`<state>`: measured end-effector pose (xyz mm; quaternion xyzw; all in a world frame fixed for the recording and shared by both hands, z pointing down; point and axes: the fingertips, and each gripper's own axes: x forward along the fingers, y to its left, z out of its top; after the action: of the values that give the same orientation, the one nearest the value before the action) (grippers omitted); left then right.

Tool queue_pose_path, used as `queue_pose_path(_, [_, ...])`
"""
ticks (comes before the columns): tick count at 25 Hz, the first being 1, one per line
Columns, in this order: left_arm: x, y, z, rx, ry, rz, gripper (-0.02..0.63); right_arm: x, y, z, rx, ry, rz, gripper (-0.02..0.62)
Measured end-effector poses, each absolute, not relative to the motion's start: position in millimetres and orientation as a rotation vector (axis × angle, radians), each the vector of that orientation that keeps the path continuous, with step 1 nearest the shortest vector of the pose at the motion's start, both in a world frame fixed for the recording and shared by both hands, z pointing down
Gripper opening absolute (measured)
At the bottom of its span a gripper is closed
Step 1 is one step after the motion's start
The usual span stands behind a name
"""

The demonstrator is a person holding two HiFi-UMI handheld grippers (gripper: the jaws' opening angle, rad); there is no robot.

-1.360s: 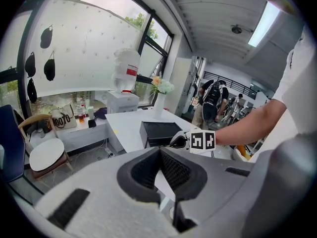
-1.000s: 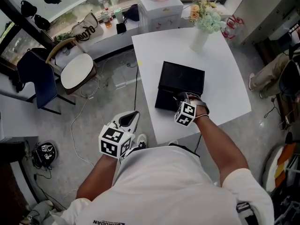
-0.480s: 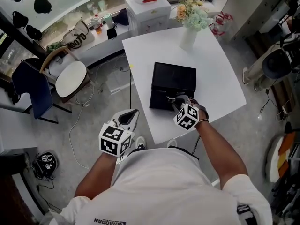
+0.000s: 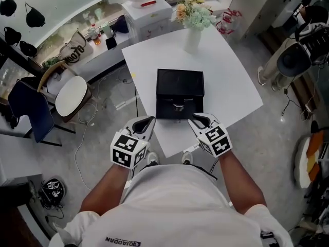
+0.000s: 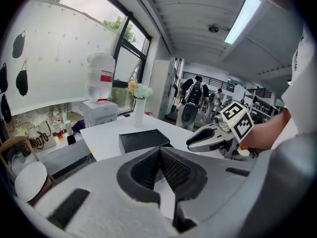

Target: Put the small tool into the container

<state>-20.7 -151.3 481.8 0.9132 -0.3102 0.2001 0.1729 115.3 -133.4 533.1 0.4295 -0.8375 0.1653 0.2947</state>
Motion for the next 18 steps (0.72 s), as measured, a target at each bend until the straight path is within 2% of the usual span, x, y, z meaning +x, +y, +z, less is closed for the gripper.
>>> queue_pose_path(11, [13, -132, 458, 2.677, -0.769, 0.539, 0.009, 130, -91, 459, 1.426, -2.427, 0.704, 0.058])
queue_pose_path(18, [22, -123, 450, 2.7, -0.751, 0.533, 0.009, 132, -77, 449, 1.481, -2.47, 0.681, 0.025])
